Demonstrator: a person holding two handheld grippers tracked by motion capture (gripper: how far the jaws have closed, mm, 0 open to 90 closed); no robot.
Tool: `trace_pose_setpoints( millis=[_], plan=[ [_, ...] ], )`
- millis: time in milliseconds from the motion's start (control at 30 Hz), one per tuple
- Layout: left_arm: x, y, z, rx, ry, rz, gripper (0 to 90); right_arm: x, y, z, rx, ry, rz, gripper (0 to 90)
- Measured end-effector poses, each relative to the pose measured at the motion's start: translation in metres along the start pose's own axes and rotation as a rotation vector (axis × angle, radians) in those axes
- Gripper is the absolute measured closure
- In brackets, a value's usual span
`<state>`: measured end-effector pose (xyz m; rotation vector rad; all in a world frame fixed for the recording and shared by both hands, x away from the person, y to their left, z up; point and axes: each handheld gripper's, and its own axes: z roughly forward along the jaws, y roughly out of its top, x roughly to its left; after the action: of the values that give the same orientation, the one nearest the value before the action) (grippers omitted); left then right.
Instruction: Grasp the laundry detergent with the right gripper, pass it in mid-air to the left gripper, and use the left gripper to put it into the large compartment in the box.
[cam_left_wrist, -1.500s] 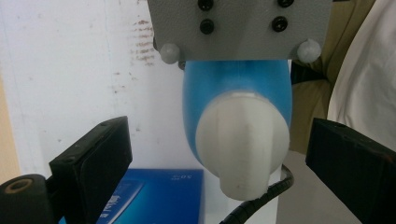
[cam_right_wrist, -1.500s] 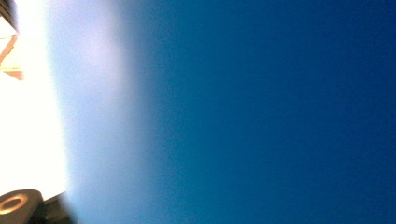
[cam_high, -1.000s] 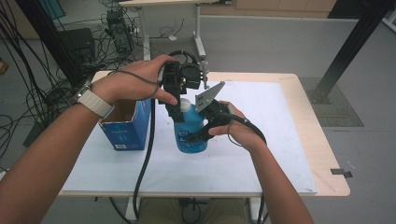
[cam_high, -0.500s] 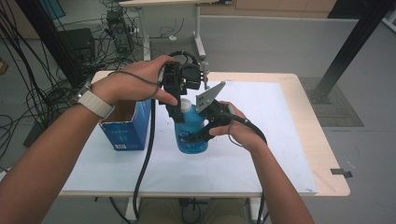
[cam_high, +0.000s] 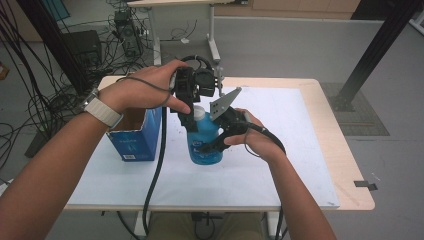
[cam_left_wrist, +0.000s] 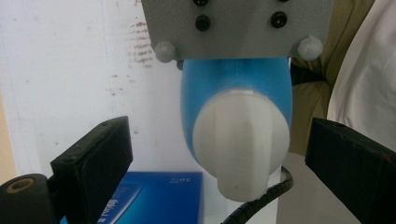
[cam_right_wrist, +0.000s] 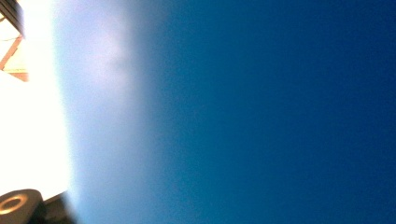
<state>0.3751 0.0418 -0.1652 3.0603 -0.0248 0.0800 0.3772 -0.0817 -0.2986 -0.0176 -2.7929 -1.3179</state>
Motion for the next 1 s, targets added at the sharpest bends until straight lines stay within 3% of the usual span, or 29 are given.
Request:
trace_pose_setpoints(
  millis=[1000],
  plan=[
    [0.0008, -0.0003, 0.0004, -0.01, 0.003, 0.003, 8.2, -0.0009, -0.0006, -0.0012, 0.001, -0.002, 0.008, 43.3]
  ],
)
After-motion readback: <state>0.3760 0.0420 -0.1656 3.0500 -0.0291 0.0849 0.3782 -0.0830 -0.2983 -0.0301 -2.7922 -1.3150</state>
